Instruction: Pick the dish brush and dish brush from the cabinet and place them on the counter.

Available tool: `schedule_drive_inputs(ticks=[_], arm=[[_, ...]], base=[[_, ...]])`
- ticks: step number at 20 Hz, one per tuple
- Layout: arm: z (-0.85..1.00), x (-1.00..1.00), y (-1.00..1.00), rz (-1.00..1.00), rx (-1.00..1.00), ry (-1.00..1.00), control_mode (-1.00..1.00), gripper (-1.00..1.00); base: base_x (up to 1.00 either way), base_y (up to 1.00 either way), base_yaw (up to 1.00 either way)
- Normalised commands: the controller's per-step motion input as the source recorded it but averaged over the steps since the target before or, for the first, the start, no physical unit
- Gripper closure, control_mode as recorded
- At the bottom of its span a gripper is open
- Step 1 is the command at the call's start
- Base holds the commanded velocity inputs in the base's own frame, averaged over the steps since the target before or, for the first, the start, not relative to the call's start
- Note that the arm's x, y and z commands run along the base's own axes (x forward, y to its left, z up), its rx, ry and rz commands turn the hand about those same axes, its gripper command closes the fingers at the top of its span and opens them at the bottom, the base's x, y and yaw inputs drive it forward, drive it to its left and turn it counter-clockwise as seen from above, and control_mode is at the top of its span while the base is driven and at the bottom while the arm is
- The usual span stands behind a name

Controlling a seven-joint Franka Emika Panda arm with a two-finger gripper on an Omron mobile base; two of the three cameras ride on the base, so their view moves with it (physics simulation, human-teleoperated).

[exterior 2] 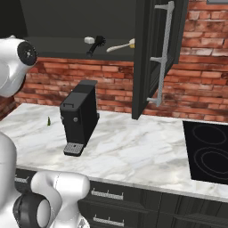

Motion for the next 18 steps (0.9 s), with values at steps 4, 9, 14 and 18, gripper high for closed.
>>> schedule_drive_inputs(ticks=[4, 9, 14, 18], arm=[[0.16, -0.03, -0.43, -0.27, 0.00, 0.07, -1.00, -1.00], [0.10, -0.02, -0.42, -0.27, -0.01, 0.09, -1.00, -1.00], [0.02, -0.01, -0.46, -0.27, -0.02, 0.07, -1.00, -1.00], [0.03, -0.01, -0.50, -0.26, -0.02, 0.03, -1.00, -1.00]], base=[[0.00, 0.00, 0.00], [0.00, 0.00, 0.00], [0.00, 0.00, 0.00], [0.00, 0.00, 0.00]])
